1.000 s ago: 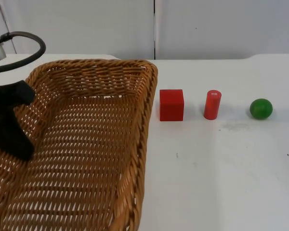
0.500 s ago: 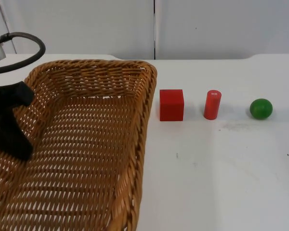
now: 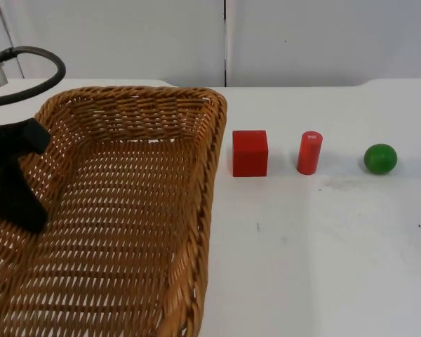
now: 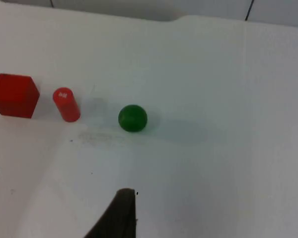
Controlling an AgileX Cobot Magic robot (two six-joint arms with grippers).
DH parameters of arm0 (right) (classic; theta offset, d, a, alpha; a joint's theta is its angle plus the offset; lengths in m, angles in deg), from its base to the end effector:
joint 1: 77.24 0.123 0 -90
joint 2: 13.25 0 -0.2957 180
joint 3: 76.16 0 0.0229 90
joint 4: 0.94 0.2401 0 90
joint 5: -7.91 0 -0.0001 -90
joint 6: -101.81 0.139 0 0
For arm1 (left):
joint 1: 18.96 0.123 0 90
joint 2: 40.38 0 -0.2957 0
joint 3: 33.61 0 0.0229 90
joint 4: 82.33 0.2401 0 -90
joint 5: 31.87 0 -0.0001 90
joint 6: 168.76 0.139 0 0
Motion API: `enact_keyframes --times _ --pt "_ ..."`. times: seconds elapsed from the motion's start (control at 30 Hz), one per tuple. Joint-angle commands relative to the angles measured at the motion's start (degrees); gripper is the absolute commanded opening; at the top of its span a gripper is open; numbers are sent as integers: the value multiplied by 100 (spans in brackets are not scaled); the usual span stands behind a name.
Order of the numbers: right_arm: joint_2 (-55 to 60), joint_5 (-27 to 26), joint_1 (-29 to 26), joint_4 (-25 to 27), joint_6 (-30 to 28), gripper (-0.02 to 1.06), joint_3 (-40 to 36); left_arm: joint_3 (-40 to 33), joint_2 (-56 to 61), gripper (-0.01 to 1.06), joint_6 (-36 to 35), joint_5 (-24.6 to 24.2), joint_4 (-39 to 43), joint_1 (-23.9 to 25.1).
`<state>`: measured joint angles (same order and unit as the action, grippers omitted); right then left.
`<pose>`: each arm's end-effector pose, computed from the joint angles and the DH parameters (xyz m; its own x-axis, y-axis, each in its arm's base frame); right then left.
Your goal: Pick up the basket with the left hand and place the object to the left of the red cylinder into the basket with the right hand.
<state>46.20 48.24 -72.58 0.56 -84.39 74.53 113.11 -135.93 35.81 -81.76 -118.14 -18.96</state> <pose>0.1962 0.0184 0.3181 -0.6176 -0.1388 -0.7742 -0.1493 0.9871 -0.0578 0.2456 -0.0622 0.1613 -0.9923 -0.0056 -0.1236 0.0503 0.8943 -0.4447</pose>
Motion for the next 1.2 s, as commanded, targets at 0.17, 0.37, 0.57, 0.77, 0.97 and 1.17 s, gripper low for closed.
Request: enact_keyframes --times 0.17,0.37,0.57,0.77,0.97,1.17 --pt "1224 -105 -11 43 -191 105 939 11 77 0 -39 -14 -79 0" --pt "2299 278 12 438 -1336 105 1822 11 77 0 -91 80 -80 0" --pt "3286 719 40 1171 -2300 105 2594 11 77 0 -102 78 -80 0" --pt "4155 793 416 1208 -2993 105 3253 11 77 0 -129 78 -80 0" --pt "4952 793 893 1208 -3409 105 3983 11 77 0 -151 78 -80 0" --pt "5685 793 1362 1208 -4092 105 4604 11 77 0 -230 78 -80 0"
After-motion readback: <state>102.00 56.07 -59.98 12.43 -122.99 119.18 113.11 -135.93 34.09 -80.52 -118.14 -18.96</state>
